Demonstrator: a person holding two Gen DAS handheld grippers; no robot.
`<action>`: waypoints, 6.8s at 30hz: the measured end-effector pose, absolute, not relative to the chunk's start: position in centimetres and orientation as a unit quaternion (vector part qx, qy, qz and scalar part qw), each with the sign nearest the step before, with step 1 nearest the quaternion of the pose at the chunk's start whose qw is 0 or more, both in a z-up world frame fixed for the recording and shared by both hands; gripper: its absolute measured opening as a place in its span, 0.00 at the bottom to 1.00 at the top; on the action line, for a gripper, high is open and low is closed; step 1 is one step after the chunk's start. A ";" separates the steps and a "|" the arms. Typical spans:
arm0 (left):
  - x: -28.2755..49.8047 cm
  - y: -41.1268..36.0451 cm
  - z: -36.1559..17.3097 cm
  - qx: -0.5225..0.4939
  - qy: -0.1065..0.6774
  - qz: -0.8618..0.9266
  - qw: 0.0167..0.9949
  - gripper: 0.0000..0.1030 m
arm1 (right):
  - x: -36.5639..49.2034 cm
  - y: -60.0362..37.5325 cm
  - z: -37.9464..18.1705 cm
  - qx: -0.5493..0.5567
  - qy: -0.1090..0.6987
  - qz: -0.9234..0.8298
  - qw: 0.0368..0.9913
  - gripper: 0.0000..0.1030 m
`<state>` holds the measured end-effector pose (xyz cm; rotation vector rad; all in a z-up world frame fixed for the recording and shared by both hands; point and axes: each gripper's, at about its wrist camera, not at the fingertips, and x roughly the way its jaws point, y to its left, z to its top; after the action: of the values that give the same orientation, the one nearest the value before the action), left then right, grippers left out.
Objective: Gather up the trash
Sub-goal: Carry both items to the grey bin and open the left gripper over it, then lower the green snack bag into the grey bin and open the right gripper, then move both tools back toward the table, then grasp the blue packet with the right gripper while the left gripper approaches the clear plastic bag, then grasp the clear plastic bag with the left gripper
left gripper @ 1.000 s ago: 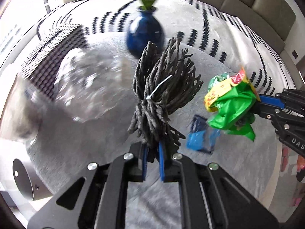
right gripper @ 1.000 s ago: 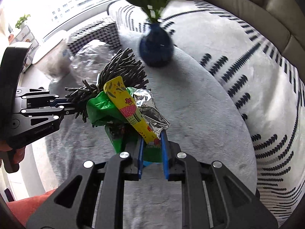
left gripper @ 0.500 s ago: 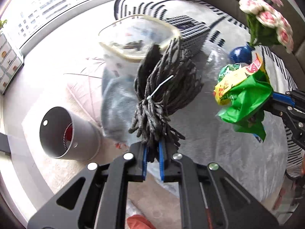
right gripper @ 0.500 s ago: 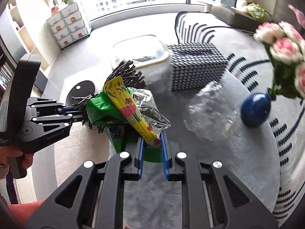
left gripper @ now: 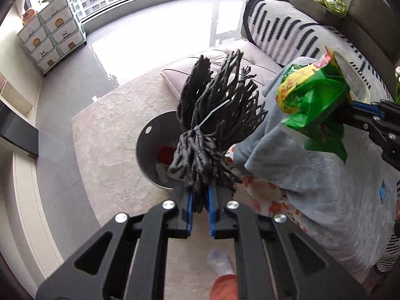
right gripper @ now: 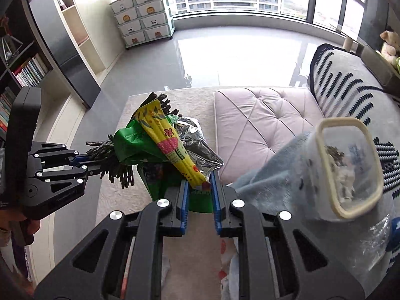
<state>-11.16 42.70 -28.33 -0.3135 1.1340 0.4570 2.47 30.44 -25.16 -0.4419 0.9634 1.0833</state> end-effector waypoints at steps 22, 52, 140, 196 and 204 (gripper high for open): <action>-10.8 51.6 -39.7 -0.201 0.558 0.248 0.766 0.11 | 2.7 45.0 -34.6 -0.258 0.449 0.547 0.658 0.15; -11.9 52.9 -39.3 -0.218 0.545 0.256 0.768 0.59 | 2.8 47.3 -36.5 -0.271 0.464 0.538 0.649 0.30; 3.0 6.6 -30.8 -0.038 0.554 -0.016 0.831 0.69 | 9.4 -11.0 -29.2 -0.086 0.499 0.235 0.830 0.58; 18.1 -0.9 -37.0 -0.012 0.522 -0.013 0.853 0.70 | 16.0 -18.8 -36.7 -0.092 0.493 0.240 0.831 0.48; 19.6 0.3 -36.8 -0.007 0.509 0.007 0.861 0.70 | 16.3 -18.5 -36.5 -0.093 0.497 0.243 0.828 0.48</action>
<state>19.61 0.30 -36.79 -0.0154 1.0678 0.0150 16.29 -18.55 -36.47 -0.1969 1.0543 0.5158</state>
